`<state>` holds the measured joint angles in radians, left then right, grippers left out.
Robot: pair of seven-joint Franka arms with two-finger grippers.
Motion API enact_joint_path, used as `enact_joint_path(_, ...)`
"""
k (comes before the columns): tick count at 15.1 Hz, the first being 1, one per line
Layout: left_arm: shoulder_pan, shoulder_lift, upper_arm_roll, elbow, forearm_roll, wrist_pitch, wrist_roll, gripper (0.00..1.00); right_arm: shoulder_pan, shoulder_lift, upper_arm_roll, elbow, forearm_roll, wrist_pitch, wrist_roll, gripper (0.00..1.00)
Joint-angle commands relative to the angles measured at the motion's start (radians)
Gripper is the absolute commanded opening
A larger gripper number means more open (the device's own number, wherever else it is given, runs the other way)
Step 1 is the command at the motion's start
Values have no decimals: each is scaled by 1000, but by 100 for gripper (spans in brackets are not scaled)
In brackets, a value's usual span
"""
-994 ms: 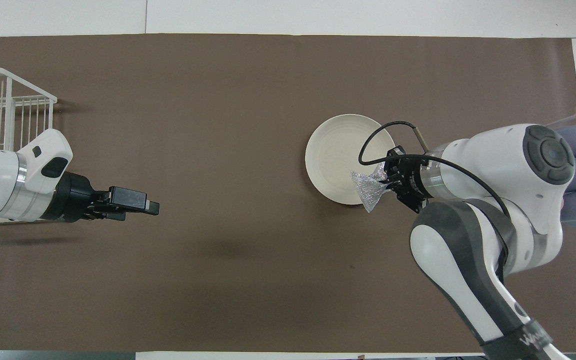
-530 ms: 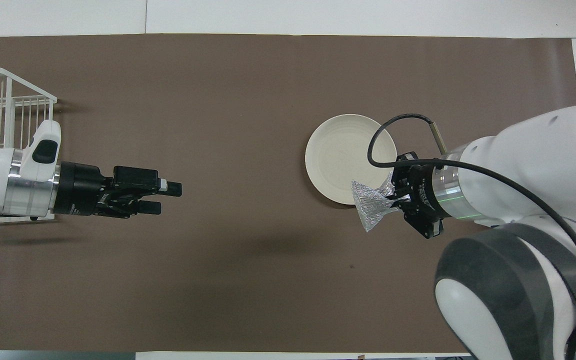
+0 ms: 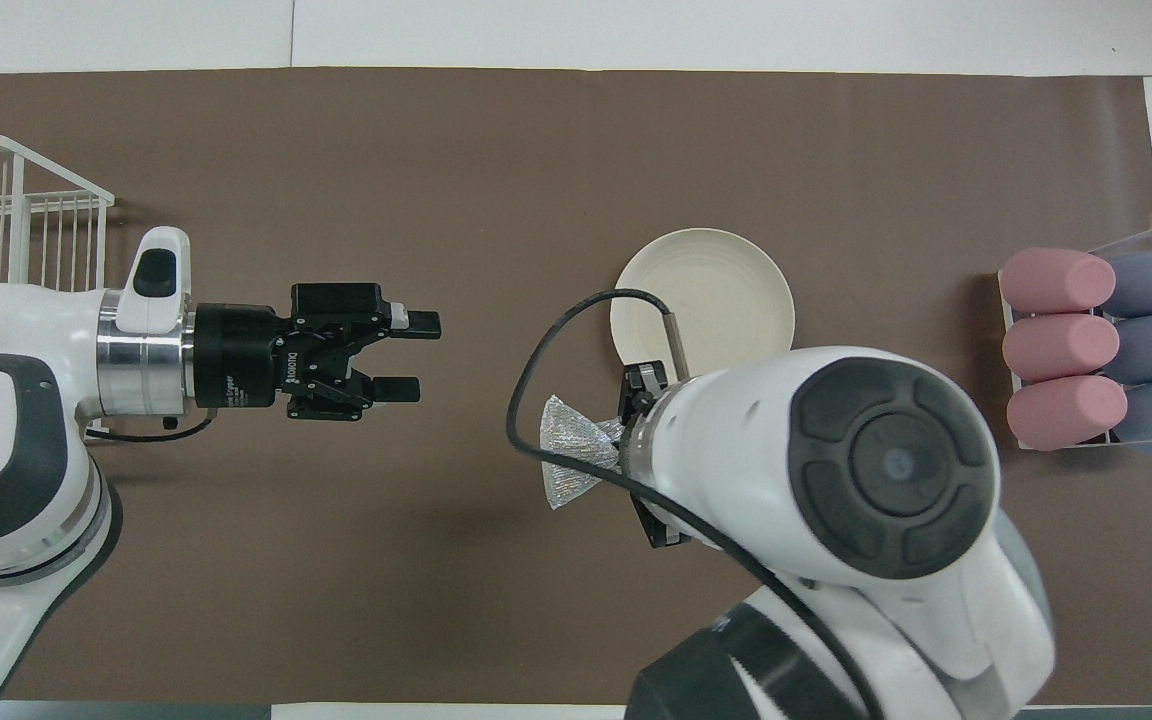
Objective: Wipe plate with sponge
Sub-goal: 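Grasp the cloth with the left gripper while the right gripper holds it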
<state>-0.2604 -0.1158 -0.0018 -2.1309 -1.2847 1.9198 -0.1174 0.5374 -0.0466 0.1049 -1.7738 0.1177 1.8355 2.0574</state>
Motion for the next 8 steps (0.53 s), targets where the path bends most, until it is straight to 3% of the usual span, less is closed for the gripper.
enact_joint_path(1,-48,19,8,-6,-44,30,-7,100,22,53,-1,66,-53,-18,55,0)
enact_joint_path(8,-68,39,9,6,-50,-67,28,94,53,67,1,63,-75,-1,84,0)
